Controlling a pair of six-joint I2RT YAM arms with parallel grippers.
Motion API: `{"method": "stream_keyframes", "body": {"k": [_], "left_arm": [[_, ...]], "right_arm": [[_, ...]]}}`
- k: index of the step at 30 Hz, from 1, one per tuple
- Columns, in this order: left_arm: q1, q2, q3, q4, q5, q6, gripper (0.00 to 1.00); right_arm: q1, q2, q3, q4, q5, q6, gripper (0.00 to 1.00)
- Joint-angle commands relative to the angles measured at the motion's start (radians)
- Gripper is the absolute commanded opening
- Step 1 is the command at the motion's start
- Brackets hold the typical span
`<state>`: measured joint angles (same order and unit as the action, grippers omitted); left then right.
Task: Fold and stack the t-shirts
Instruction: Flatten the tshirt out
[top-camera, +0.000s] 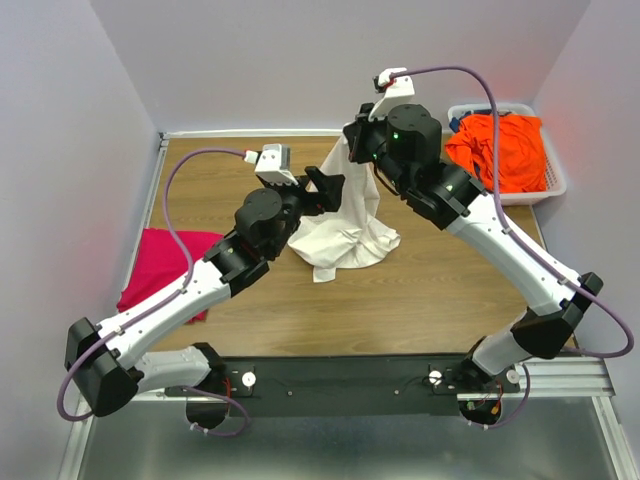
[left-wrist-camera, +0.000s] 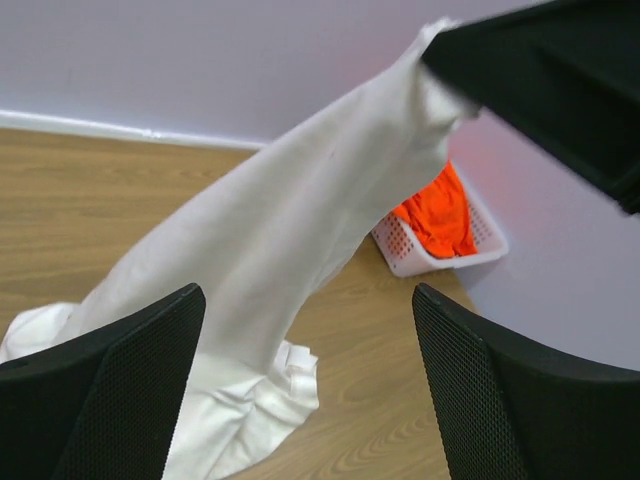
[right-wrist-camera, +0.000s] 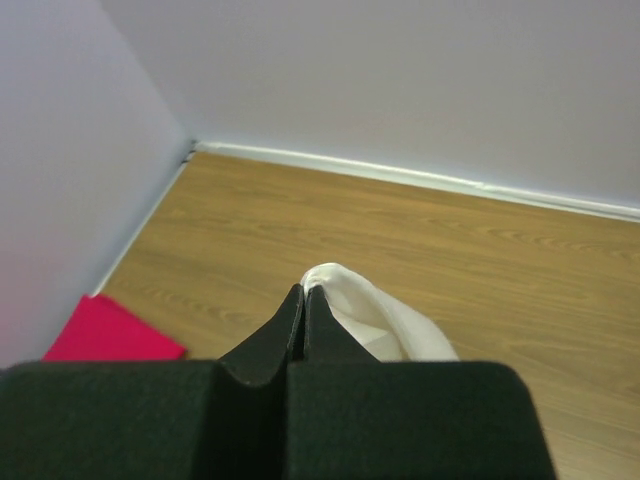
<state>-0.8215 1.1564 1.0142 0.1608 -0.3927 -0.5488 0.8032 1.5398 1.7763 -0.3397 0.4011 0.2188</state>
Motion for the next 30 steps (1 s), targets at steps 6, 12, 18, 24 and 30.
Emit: {"method": "stream_keyframes", "body": {"k": [6, 12, 18, 24, 30], "left_arm": [[0.008, -0.055, -0.063, 0.148, -0.035, 0.092, 0.97], [0.008, -0.032, -0.012, 0.123, -0.098, 0.112, 0.95], [0.008, -0.008, 0.009, 0.114, -0.132, 0.104, 0.81], [0.013, -0.02, -0.011, 0.114, -0.149, 0.081, 0.47], [0.03, -0.037, -0.003, 0.086, -0.163, 0.07, 0.0]], "right_arm": [[-0.004, 0.026, -0.008, -0.031, -0.353, 0.157, 0.0], [-0.002, 0.055, 0.005, -0.033, -0.496, 0.226, 0.0], [-0.004, 0.057, -0.006, -0.03, -0.536, 0.266, 0.01], [-0.004, 0.039, -0.003, -0.032, -0.536, 0.277, 0.01], [-0.004, 0.023, -0.017, -0.032, -0.52, 0.281, 0.2]]}}
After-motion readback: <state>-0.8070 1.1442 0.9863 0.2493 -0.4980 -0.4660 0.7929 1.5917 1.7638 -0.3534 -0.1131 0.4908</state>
